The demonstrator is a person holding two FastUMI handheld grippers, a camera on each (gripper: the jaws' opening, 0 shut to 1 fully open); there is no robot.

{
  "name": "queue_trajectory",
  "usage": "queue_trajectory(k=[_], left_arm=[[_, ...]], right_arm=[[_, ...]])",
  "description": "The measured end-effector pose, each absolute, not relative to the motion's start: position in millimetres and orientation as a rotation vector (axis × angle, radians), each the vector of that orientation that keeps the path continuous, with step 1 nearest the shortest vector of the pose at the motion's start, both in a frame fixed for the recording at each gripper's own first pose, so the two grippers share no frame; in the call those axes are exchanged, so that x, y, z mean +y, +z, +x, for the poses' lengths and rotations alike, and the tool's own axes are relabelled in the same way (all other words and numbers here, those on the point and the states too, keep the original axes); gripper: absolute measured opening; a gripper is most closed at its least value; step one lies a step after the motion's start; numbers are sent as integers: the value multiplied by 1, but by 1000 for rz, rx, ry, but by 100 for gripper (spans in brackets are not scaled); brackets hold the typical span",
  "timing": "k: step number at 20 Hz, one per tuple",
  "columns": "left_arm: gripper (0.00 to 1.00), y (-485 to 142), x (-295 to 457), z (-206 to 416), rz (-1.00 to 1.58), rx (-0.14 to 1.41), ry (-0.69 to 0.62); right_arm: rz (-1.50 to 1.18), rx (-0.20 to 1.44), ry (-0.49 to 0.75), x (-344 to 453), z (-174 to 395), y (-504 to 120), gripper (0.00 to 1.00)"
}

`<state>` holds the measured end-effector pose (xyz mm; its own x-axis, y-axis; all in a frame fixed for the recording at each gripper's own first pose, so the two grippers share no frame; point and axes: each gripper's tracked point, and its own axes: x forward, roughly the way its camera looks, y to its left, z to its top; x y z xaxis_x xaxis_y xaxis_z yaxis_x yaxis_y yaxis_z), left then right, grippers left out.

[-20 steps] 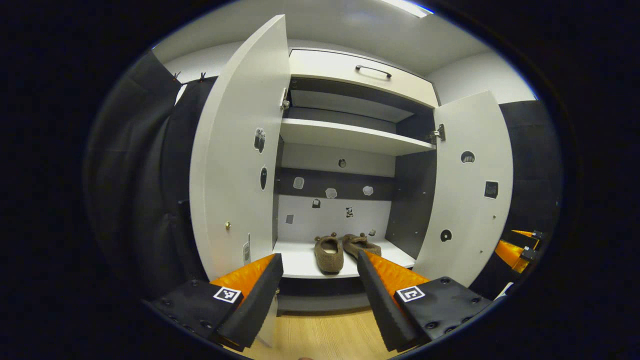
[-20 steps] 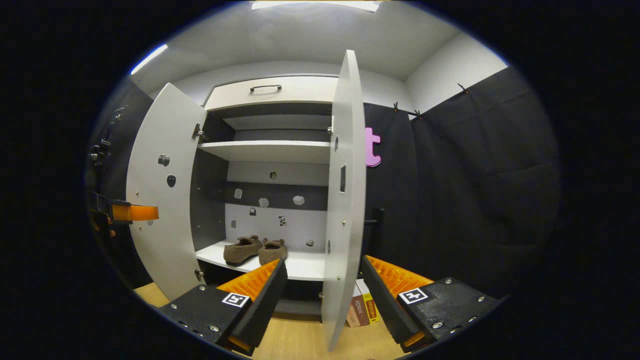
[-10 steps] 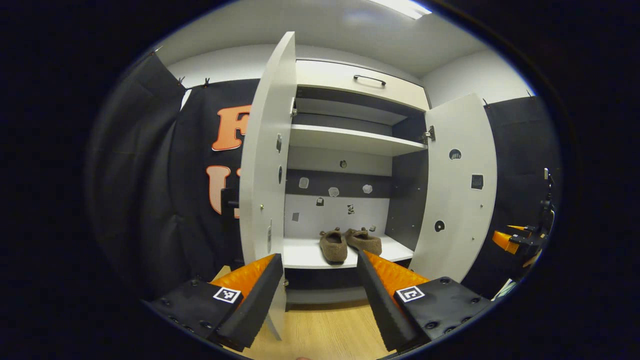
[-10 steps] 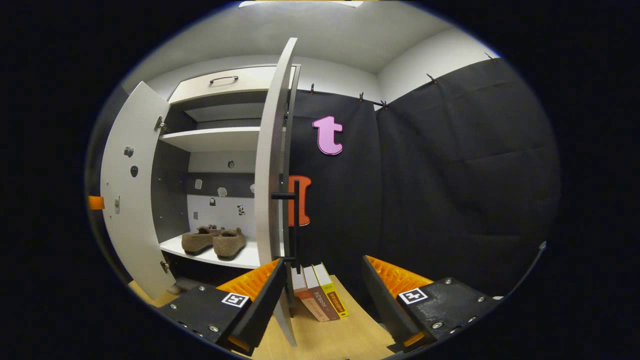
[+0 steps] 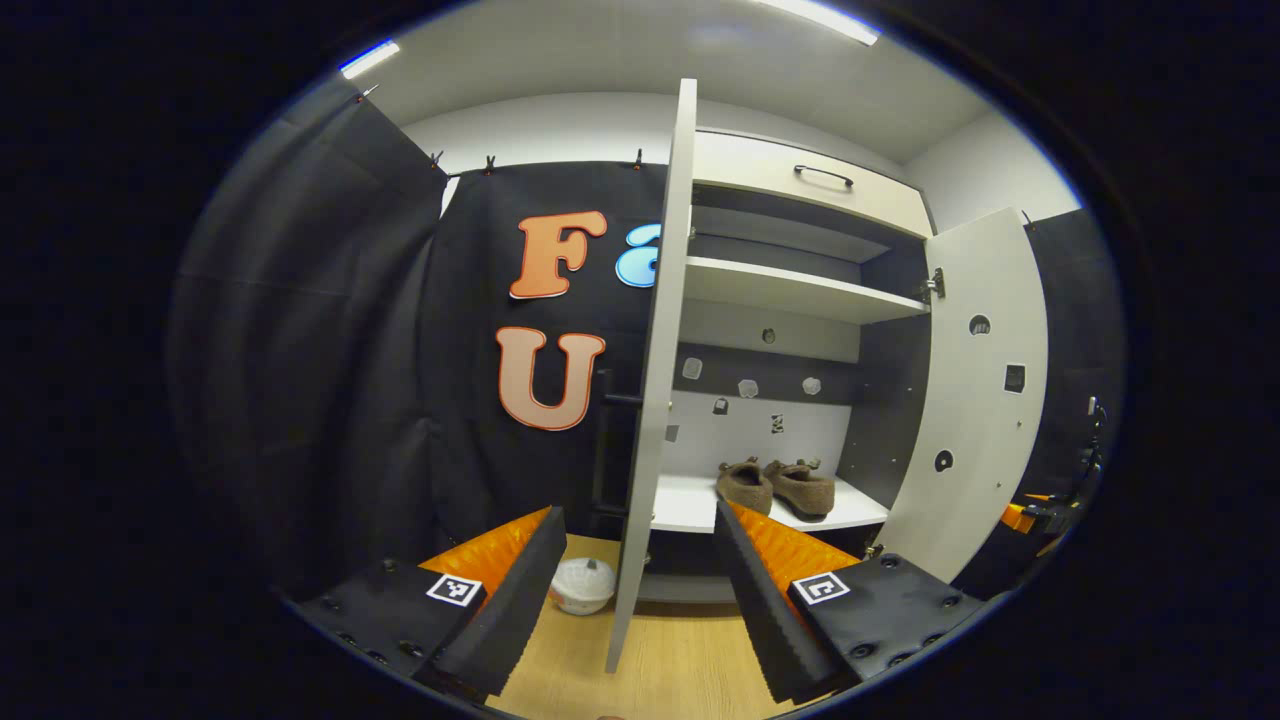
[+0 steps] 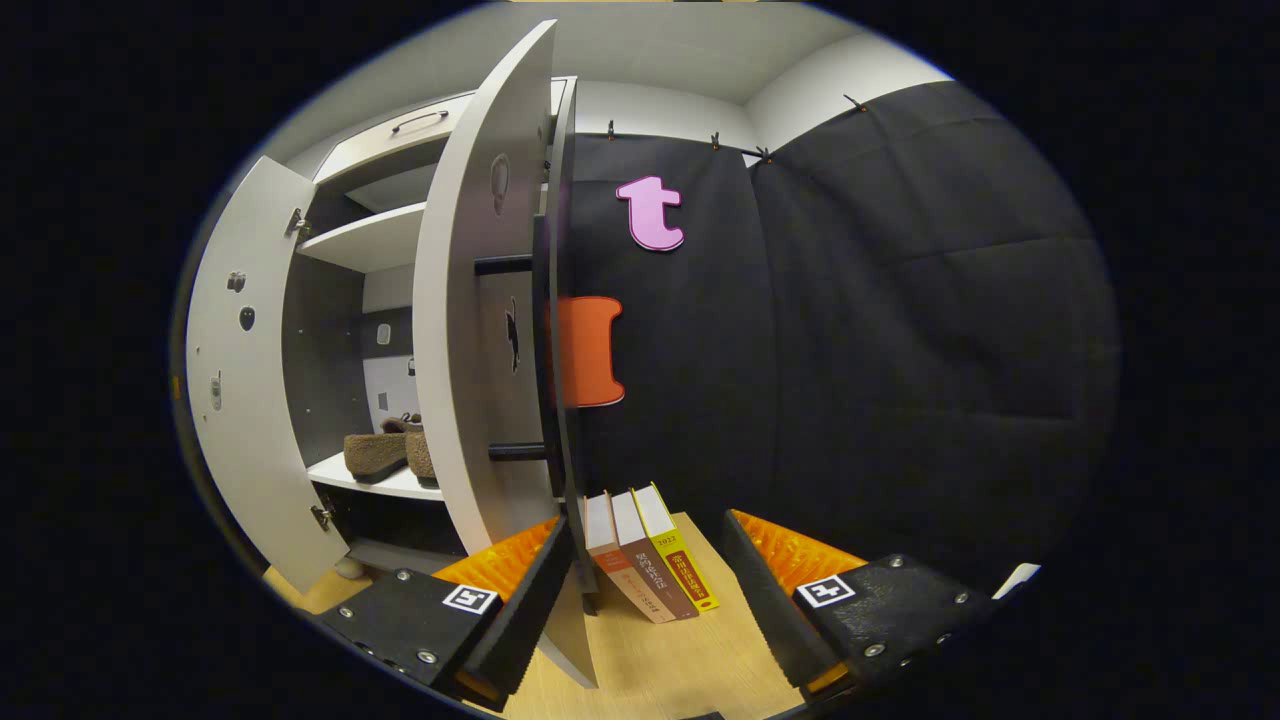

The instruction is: Grab one shoe with the right hand and put it into the shoe cabinet, grab the other shoe with the left hand and put it into the shoe cabinet; then close the right door with the right hand and the left door with the left hand.

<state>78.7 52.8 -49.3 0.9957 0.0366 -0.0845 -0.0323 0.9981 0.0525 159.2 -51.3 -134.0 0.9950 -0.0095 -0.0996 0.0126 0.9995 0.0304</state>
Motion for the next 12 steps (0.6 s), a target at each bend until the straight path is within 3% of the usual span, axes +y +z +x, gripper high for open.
queue_trajectory(k=[3,4,5,11,12], left_arm=[[97,-46,75,78,61,85,86],[97,-46,83,77,60,81,100],[94,-43,91,76,61,75,112],[94,-42,122,76,52,70,146],[99,-43,122,77,43,72,136]], right_arm=[[24,115,0,-49,162,-141,93],[20,115,1,-48,164,-142,99],[26,114,7,-46,164,-142,92],[14,116,53,-21,164,-140,89],[13,116,63,-13,164,-140,89]])
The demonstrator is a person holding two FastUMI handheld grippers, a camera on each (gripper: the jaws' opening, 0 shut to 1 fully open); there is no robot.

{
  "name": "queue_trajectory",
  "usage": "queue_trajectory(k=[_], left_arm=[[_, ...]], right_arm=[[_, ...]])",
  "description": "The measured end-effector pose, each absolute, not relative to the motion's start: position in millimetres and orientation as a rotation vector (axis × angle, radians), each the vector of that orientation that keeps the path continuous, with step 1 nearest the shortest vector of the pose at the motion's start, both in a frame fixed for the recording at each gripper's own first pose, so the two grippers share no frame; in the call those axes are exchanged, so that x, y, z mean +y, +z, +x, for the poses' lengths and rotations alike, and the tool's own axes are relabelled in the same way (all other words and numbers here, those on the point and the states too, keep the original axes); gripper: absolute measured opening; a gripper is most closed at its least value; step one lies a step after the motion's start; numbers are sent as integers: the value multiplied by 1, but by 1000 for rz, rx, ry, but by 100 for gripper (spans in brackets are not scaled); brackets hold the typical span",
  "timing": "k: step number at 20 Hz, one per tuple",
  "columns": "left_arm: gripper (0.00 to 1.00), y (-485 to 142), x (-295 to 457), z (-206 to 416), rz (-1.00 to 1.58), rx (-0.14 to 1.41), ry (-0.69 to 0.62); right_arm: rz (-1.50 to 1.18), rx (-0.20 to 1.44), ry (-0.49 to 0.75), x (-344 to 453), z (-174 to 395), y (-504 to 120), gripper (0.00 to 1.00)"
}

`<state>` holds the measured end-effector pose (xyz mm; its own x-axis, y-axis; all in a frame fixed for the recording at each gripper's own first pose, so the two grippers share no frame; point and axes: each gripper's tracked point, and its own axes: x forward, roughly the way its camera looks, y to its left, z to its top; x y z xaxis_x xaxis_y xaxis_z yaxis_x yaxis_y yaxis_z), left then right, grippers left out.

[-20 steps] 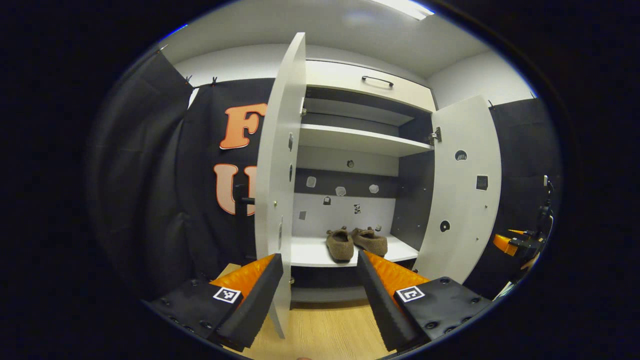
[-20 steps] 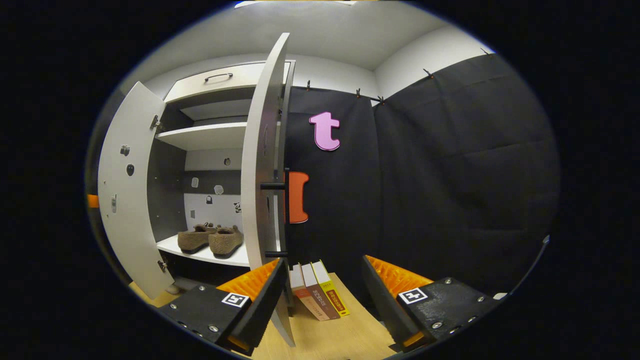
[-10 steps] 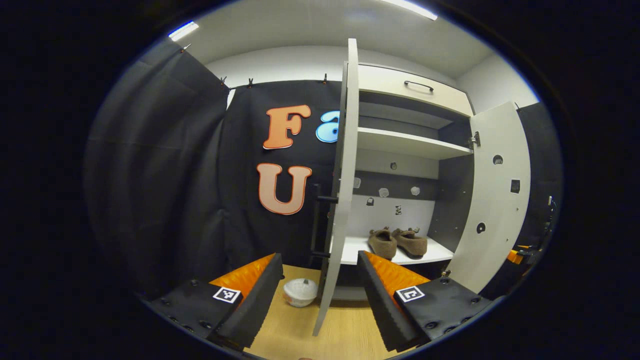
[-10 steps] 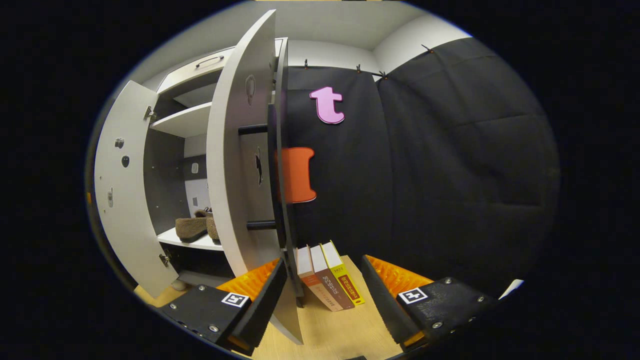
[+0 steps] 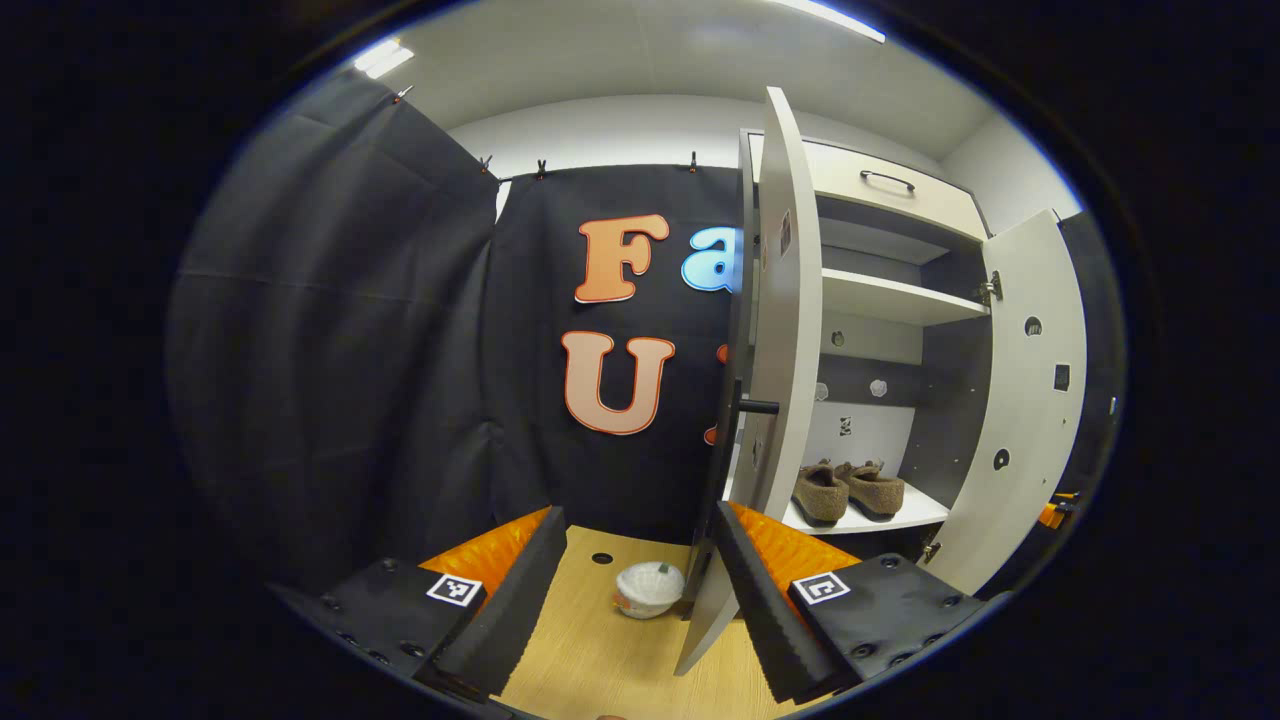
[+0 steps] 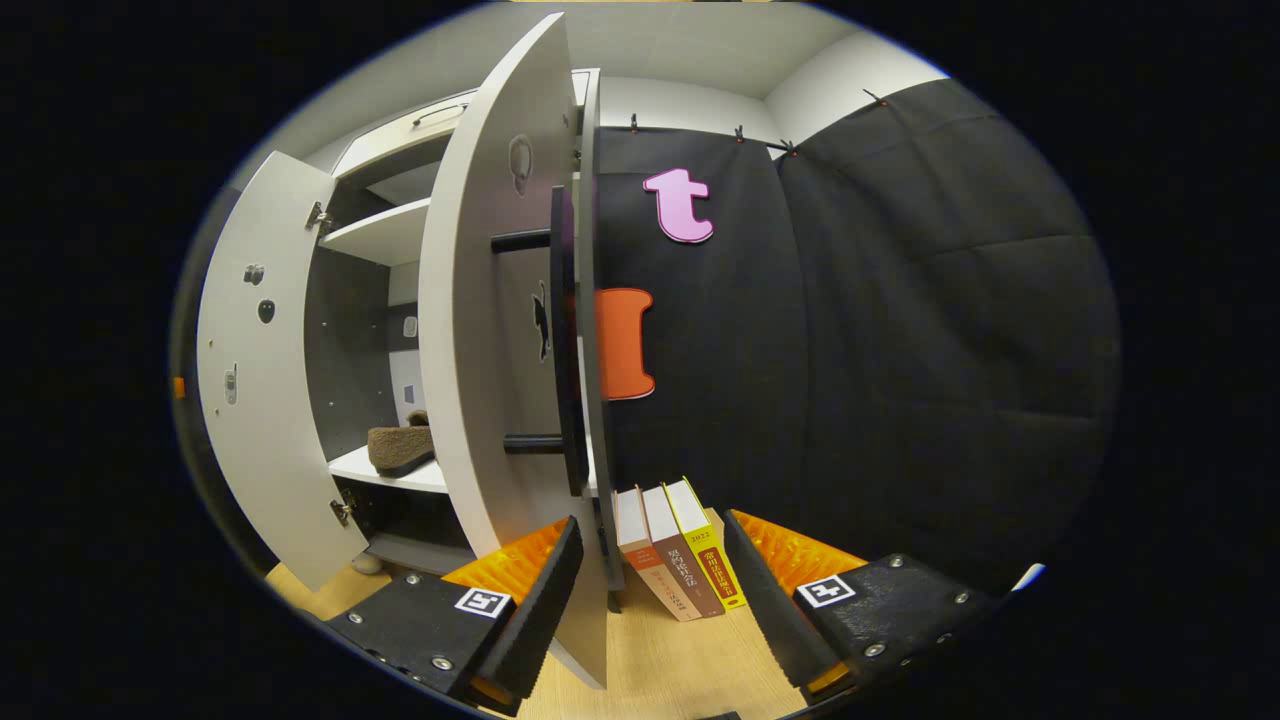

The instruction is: Grab one shoe with the right hand and put it into the shoe cabinet, grab the other shoe with the left hand and put it into the shoe cabinet; then close the right door with the right hand and the left door with the left hand.

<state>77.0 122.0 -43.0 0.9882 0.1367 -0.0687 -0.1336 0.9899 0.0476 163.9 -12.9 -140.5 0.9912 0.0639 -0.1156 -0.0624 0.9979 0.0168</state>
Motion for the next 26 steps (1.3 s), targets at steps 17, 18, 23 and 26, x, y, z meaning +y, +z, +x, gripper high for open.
queue_trajectory(k=[17,18,23,26], left_arm=[[97,-51,162,91,16,94,117],[97,-51,164,92,13,95,116],[94,-61,171,92,15,98,121],[98,-72,173,94,0,111,122]], right_arm=[[51,99,265,153,244,-163,91],[55,102,267,151,248,-166,91],[62,103,245,150,250,-166,90],[101,121,225,152,253,-169,91]])
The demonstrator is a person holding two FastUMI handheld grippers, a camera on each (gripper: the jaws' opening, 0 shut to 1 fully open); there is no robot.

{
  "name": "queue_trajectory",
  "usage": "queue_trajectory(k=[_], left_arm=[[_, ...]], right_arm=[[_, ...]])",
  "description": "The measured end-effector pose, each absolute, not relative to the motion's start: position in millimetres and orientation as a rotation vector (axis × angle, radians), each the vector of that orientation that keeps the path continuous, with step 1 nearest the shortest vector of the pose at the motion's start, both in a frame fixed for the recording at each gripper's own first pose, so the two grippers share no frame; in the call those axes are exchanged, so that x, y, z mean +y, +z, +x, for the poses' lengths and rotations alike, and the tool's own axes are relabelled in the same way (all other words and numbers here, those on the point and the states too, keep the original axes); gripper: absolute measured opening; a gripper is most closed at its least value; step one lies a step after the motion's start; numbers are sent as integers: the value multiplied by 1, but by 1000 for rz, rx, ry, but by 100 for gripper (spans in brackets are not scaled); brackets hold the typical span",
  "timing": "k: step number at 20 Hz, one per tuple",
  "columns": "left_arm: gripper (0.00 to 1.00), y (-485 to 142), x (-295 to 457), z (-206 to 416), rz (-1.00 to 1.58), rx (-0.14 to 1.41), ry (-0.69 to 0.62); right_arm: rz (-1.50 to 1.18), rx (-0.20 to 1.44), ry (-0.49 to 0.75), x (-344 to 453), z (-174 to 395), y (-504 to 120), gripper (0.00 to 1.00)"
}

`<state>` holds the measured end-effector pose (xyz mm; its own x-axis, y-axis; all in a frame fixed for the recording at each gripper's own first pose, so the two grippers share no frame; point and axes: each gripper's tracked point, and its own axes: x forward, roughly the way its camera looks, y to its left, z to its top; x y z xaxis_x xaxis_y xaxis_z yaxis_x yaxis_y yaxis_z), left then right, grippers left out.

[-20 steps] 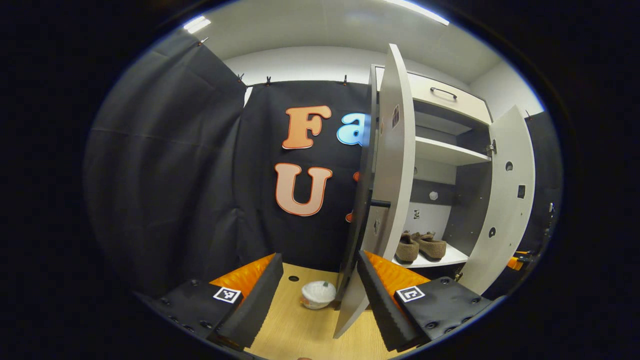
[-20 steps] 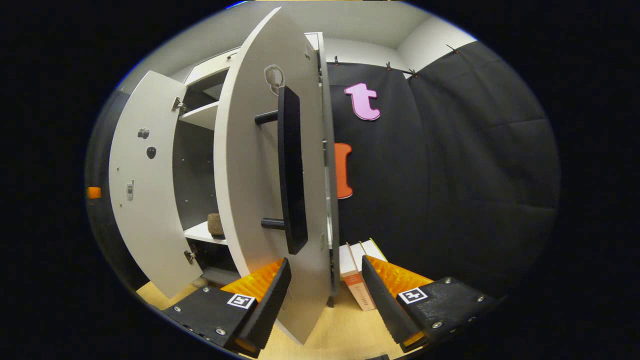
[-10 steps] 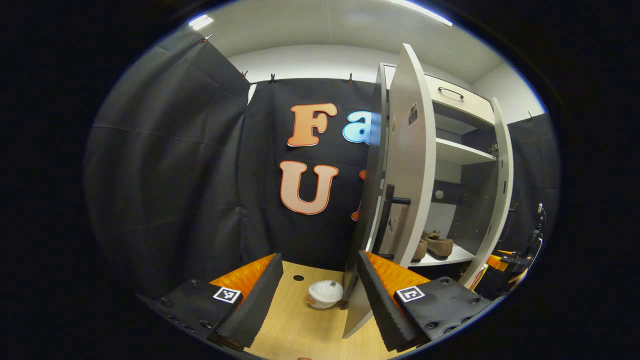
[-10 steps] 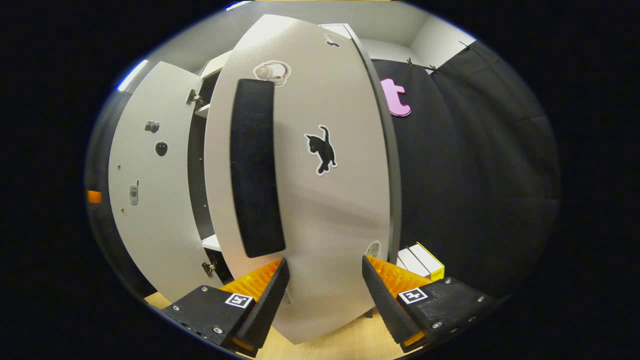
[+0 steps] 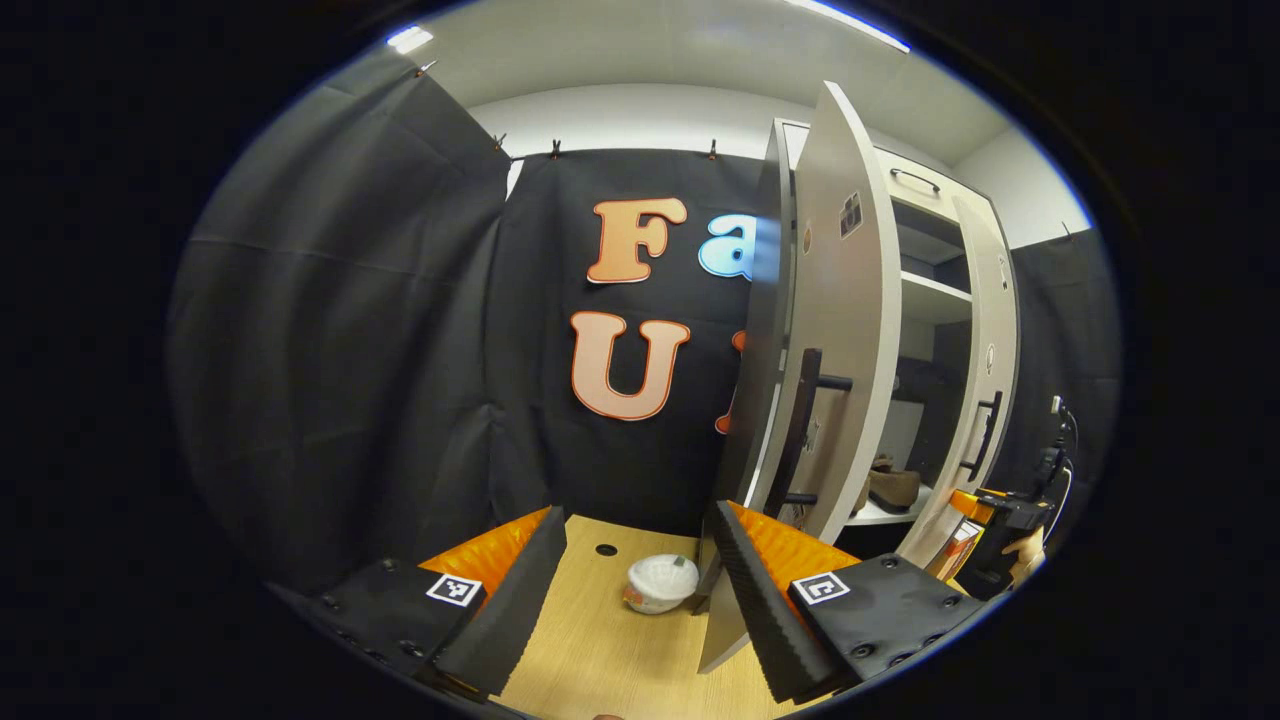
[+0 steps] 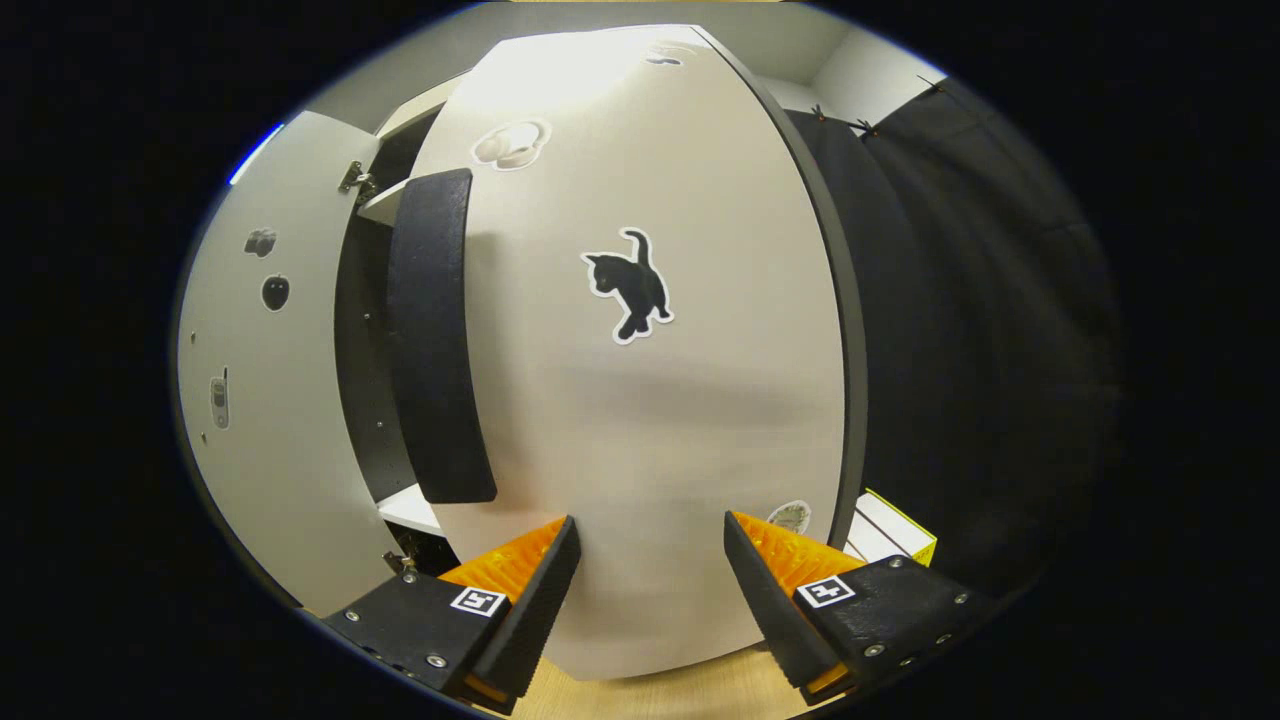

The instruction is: Grab one shoe with the right hand and put it into the shoe cabinet, grab the other shoe with the left hand and put it into the shoe cabinet; then close the right door with the right hand and the left door with the left hand.

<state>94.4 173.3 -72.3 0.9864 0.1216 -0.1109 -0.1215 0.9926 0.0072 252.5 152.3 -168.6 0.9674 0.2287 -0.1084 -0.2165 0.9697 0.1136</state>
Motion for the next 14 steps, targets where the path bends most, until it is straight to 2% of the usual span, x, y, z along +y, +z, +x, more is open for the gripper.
queue_trajectory(k=[4,5,13,14], left_arm=[[94,-82,173,101,-3,110,110],[97,-86,172,102,-2,111,107],[95,-129,160,130,-9,142,52],[97,-136,158,133,-17,151,40]], right_arm=[[91,125,204,153,252,-166,90],[80,124,201,153,252,-165,90],[57,100,152,143,244,-144,91],[53,92,142,136,236,-138,91]])
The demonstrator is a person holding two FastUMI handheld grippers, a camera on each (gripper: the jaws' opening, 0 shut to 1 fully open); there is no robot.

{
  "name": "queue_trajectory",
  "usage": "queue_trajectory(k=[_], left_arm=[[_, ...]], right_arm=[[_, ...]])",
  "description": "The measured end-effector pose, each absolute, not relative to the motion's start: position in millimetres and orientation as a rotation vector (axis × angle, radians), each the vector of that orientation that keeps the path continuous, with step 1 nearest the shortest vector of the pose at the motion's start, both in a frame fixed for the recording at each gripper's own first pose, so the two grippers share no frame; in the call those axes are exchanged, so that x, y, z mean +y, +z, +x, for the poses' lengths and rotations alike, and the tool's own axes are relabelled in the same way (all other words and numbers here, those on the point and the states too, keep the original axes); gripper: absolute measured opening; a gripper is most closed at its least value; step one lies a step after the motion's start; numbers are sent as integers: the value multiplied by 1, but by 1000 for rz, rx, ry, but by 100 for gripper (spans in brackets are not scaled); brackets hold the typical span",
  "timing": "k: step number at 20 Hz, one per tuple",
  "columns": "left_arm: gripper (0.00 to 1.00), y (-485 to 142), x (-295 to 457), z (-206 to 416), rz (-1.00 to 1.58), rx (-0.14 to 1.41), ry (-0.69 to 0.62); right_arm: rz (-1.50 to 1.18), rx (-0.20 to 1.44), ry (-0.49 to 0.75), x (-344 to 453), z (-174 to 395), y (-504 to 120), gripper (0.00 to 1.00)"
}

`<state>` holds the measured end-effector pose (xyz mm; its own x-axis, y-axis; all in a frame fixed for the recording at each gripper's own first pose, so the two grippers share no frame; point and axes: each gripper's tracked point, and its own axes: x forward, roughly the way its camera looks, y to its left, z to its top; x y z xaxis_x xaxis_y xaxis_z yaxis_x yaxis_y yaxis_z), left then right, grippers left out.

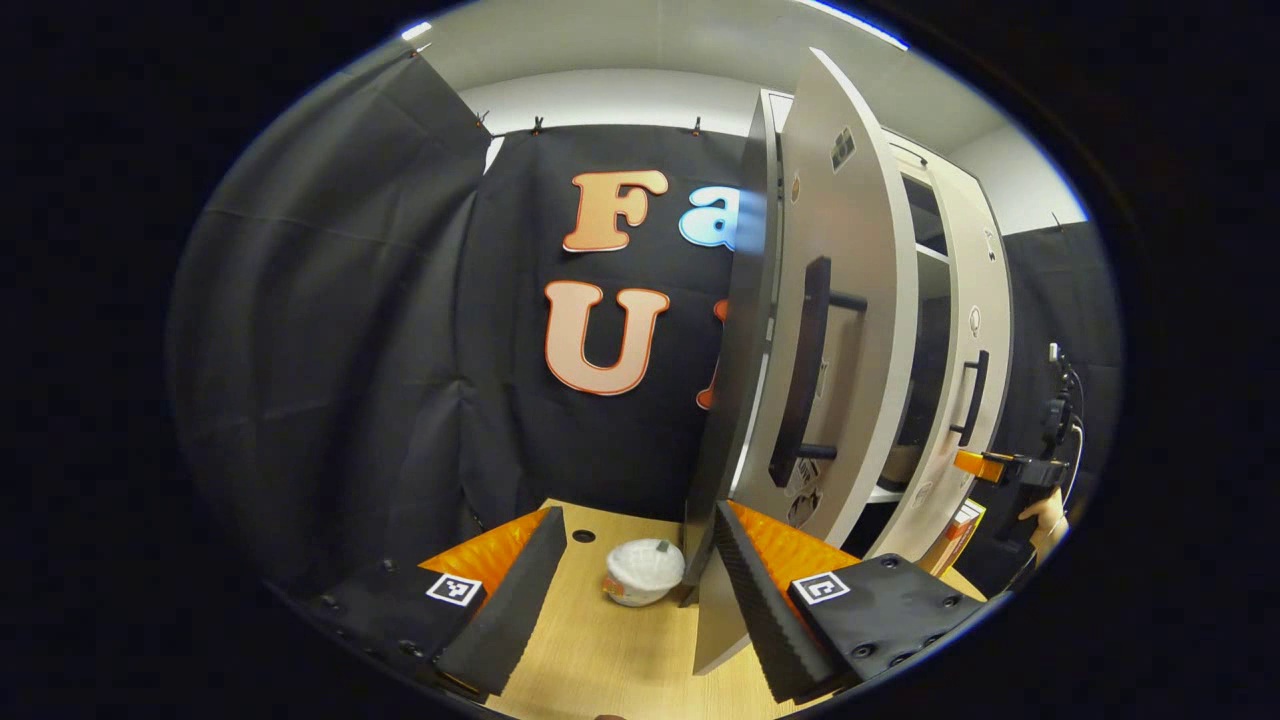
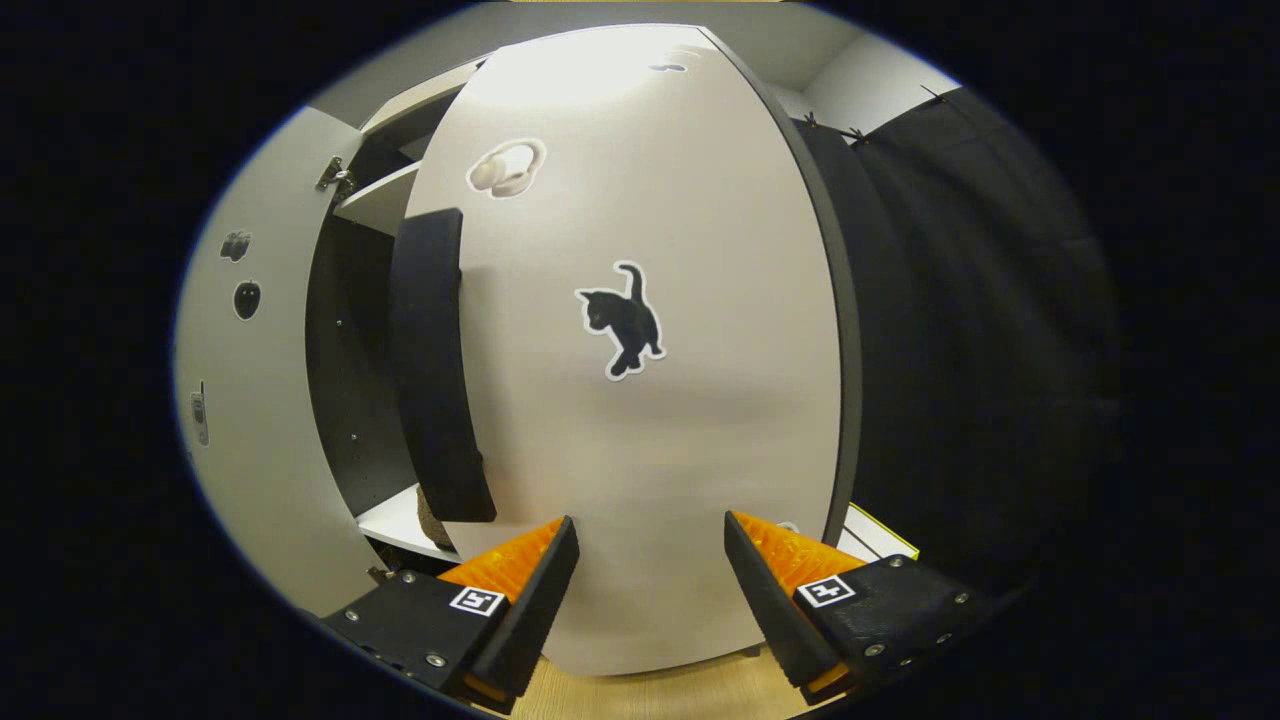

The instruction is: Grab one shoe with the right hand and put it into the shoe cabinet, grab the other shoe with the left hand and put it into the shoe cabinet; then close the right door with the right hand and the left door with the left hand.

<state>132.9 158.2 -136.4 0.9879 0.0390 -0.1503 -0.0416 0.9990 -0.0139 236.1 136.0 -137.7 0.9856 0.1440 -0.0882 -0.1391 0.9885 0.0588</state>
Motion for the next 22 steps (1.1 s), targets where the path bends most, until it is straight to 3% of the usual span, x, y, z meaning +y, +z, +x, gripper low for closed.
queue_trajectory(k=[10,22], left_arm=[[97,-194,131,159,-25,248,-31],[96,-198,84,161,-8,255,-121]], right_arm=[[12,24,115,105,166,-78,92],[22,-28,126,79,133,-51,92]])
